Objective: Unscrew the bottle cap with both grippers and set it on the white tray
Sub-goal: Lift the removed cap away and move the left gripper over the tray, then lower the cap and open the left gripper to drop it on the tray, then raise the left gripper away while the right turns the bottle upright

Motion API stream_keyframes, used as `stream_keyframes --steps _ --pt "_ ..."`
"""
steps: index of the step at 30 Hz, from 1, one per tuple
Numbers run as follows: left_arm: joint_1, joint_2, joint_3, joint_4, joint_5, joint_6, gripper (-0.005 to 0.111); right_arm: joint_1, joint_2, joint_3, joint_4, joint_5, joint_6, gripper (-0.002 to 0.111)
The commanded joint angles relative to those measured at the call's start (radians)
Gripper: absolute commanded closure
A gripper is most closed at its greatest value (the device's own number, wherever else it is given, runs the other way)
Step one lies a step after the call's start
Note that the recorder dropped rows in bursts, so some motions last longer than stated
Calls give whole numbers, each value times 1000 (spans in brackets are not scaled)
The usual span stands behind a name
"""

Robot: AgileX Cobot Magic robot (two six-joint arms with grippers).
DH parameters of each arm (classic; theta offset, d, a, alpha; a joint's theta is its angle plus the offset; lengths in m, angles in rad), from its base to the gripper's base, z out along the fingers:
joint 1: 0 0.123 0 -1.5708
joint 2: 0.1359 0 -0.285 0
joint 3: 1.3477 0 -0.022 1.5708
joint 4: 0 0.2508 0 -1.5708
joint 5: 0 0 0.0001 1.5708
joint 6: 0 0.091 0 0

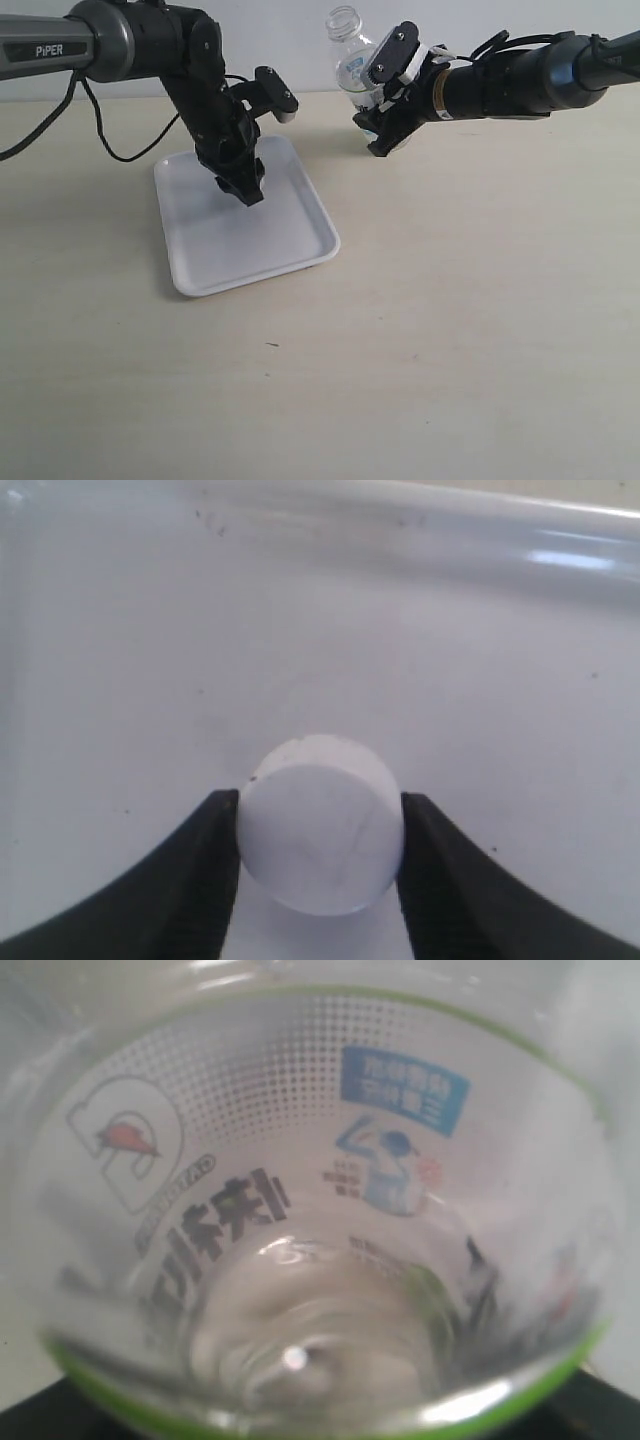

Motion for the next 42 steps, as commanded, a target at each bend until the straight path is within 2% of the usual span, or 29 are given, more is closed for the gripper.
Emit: stream_keyframes --steps 1,6,8,12,17,20,23,32,37,42 --pt "5 24 -5 5 1 -10 107 -3 18 9 -27 44 3 108" --pt "5 20 -5 5 -9 -10 107 -3 18 9 -27 43 3 108" --pt "5 17 -5 5 -9 -10 103 -3 18 9 -27 43 3 108" --pt "5 16 -5 5 -1 -8 76 -3 18 9 -27 41 3 108" --pt "5 16 -5 5 -15 -18 32 -3 18 9 -27 41 3 108" --pt "5 14 -5 16 -26 -23 20 -3 18 9 -27 41 3 108" --pt "5 3 -5 45 -24 -24 16 -3 18 9 -27 41 3 108" --pt "10 -90 -5 42 -23 -51 16 -3 18 6 85 41 48 108" --pt "25 -136 -5 41 -27 -77 16 -3 18 -37 95 65 201 108" --pt "52 -180 -5 -46 -17 -77 16 -3 18 -61 98 83 373 108"
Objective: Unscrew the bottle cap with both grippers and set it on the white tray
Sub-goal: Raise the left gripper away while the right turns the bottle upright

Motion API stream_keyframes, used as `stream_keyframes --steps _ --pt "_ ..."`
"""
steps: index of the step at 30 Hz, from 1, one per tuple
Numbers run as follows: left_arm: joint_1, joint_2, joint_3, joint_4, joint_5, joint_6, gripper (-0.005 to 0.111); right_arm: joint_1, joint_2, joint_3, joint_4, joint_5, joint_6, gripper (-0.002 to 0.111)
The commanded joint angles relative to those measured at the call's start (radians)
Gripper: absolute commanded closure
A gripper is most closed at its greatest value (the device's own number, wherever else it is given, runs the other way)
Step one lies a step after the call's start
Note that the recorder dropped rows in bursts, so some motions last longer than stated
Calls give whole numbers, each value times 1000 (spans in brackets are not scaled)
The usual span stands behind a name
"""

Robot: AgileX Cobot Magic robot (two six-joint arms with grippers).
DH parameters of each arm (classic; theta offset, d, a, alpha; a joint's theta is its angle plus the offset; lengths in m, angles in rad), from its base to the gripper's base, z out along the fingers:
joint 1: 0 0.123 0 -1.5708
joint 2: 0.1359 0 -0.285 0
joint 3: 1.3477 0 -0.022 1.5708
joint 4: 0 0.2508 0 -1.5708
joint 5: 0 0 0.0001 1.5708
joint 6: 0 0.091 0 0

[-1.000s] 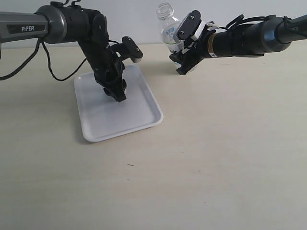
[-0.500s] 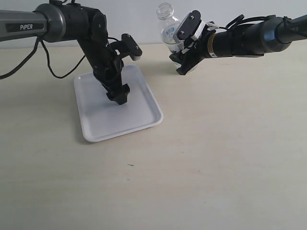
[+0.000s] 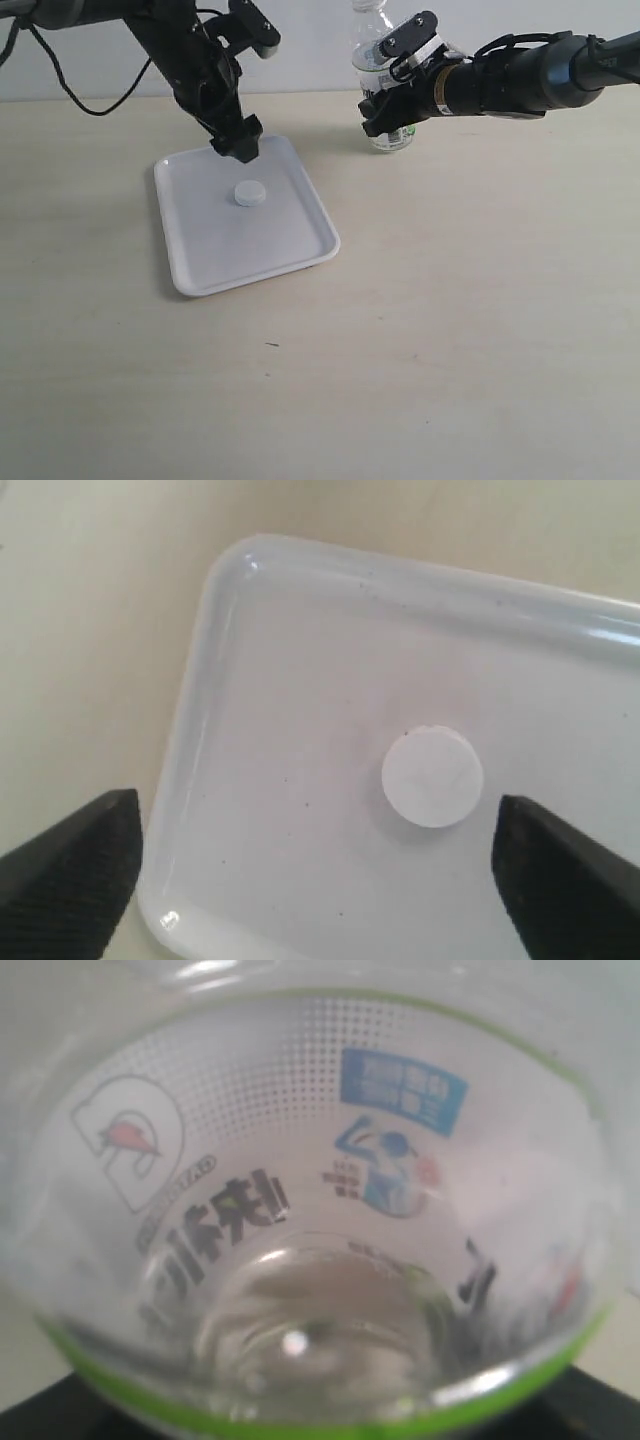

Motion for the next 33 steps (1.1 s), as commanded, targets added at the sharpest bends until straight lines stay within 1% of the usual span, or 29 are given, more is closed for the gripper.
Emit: stream_keyframes --steps 1,5,10,17,19,21,22,27,29,31,33 --pt "32 -47 -2 -88 9 -14 16 -3 2 -25 11 13 149 108" --pt "70 -66 -2 -174 31 -2 16 -3 2 -37 11 3 230 108" --pt "100 -72 -2 -241 43 20 16 -3 2 -37 24 -11 235 108" --pt "106 -80 -2 -263 40 50 16 -3 4 -37 20 -9 221 108" --pt "106 -80 -2 -267 40 52 16 -3 4 -37 20 -9 223 105" --pt "106 -80 -2 -269 40 52 16 -3 4 -37 25 -7 223 97" --pt "106 -80 -2 -269 40 52 16 -3 4 -37 26 -7 223 90" --pt "106 -80 -2 -293 40 65 16 -3 4 -37 26 -12 223 44" --pt "106 -80 -2 -295 40 66 16 -3 4 -37 26 -9 221 31" --pt "106 -80 -2 -295 40 66 16 -3 4 -37 26 -8 218 21" --pt "106 -80 -2 -295 40 66 16 -3 4 -37 26 -8 218 15"
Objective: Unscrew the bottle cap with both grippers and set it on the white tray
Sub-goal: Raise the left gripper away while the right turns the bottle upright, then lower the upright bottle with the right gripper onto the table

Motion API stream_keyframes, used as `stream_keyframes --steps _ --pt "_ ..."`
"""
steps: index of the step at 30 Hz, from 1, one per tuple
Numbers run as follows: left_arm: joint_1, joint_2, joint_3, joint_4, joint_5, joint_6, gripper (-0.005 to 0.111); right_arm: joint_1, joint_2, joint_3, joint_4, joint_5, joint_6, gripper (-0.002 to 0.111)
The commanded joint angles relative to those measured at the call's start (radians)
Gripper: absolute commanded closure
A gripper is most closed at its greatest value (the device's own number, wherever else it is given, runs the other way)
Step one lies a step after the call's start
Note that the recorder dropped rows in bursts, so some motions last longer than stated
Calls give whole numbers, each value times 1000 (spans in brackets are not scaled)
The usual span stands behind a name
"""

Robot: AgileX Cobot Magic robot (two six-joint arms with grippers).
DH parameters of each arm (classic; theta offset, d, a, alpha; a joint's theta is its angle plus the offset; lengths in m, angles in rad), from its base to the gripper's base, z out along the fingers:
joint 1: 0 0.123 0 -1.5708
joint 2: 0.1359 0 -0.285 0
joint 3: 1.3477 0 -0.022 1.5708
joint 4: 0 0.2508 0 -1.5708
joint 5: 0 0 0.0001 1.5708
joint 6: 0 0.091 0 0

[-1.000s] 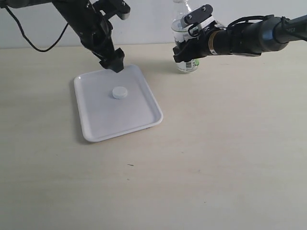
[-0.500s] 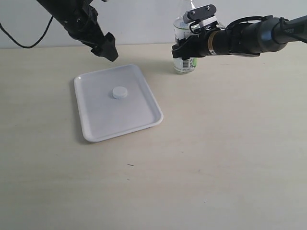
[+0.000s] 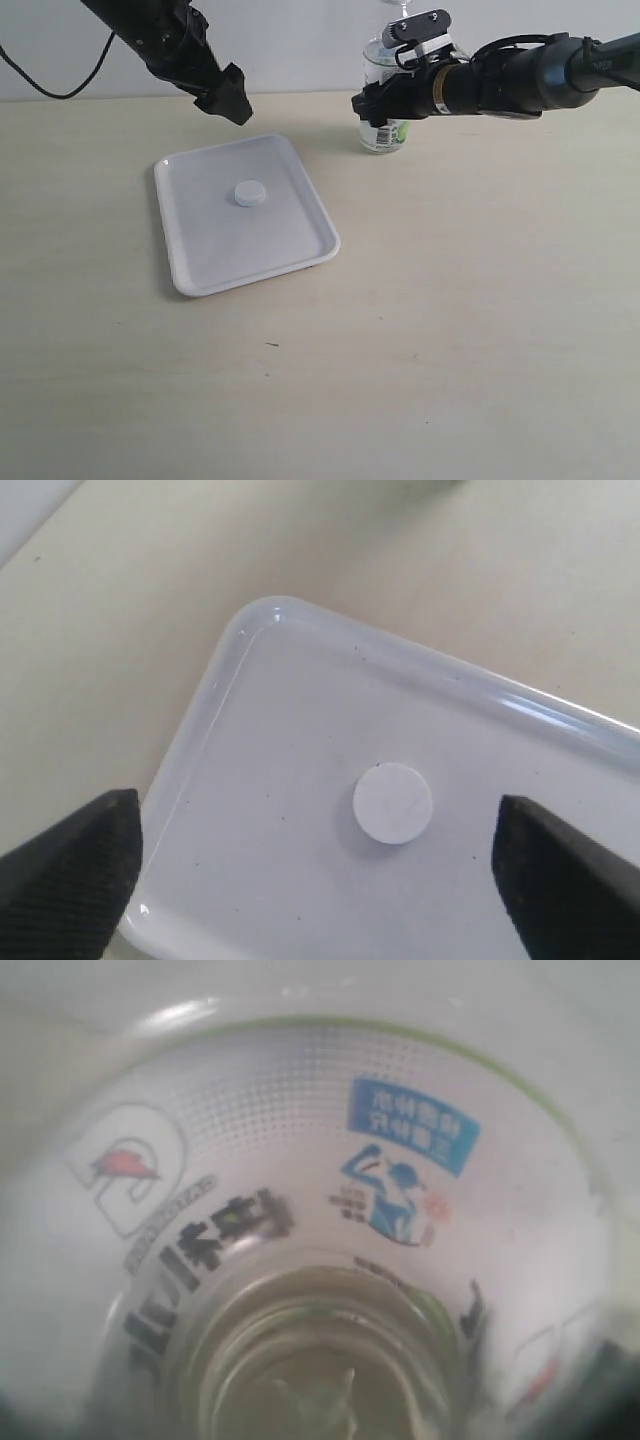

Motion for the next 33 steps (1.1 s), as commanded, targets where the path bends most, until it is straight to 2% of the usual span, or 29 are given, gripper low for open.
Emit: stream_keyframes --steps 1,5,10,20,33 --pt "2 -11 -2 -15 -1 5 16 -3 -13 -13 5 -12 -5 13" --pt "2 -11 -2 -15 -1 5 16 -3 -15 -13 -1 -12 -1 8" --pt "2 -11 -2 -14 -1 8 16 -3 -32 -11 -27 -8 42 8" --pt "2 -11 -2 -14 -32 8 16 -3 -66 -11 -463 -120 361 8" --pt "13 -11 -2 -27 -26 4 16 -24 -88 -11 -471 -132 500 8"
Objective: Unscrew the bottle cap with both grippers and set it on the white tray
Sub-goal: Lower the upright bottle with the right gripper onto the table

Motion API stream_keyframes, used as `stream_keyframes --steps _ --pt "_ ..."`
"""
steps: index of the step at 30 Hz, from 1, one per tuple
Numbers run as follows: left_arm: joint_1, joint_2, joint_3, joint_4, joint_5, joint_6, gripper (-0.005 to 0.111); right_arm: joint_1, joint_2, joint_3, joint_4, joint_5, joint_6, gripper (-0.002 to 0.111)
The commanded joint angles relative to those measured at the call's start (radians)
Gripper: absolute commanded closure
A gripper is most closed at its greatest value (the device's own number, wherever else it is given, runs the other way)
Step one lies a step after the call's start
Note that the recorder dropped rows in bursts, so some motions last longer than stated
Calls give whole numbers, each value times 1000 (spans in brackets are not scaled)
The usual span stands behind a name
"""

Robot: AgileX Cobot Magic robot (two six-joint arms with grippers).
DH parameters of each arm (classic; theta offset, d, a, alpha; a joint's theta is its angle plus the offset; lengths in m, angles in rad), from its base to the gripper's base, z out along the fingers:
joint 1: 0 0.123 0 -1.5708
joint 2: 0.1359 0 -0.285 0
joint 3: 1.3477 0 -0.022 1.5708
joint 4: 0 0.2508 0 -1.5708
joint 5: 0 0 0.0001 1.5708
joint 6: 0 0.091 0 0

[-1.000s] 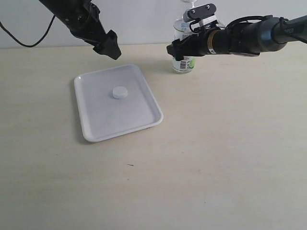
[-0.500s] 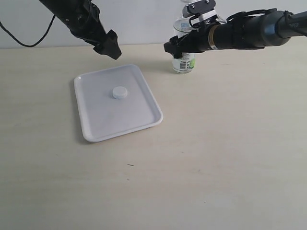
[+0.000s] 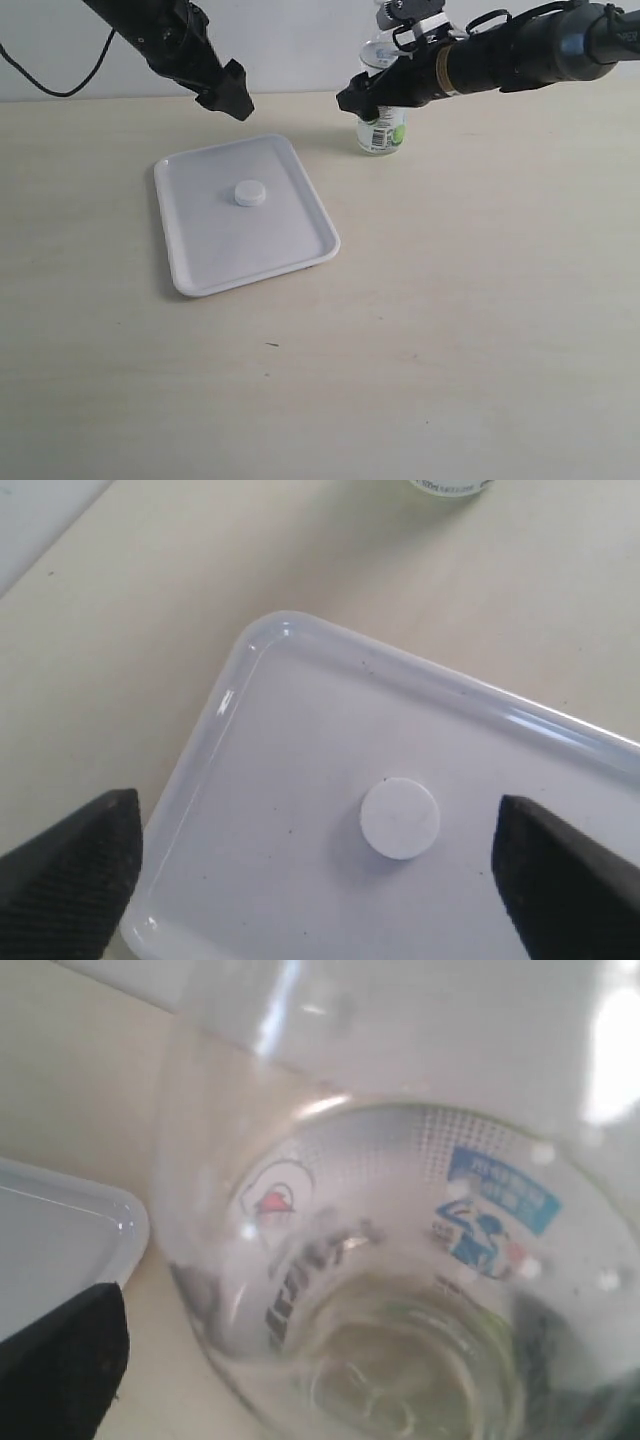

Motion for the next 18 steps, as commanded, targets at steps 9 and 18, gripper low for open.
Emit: stream_keyframes --steps 9,18 --pt "21 -11 -2 -61 -26 4 16 -96 -13 4 -2 -165 45 8" --pt "21 -11 -2 -61 -26 4 16 -96 -10 4 37 -165 49 8"
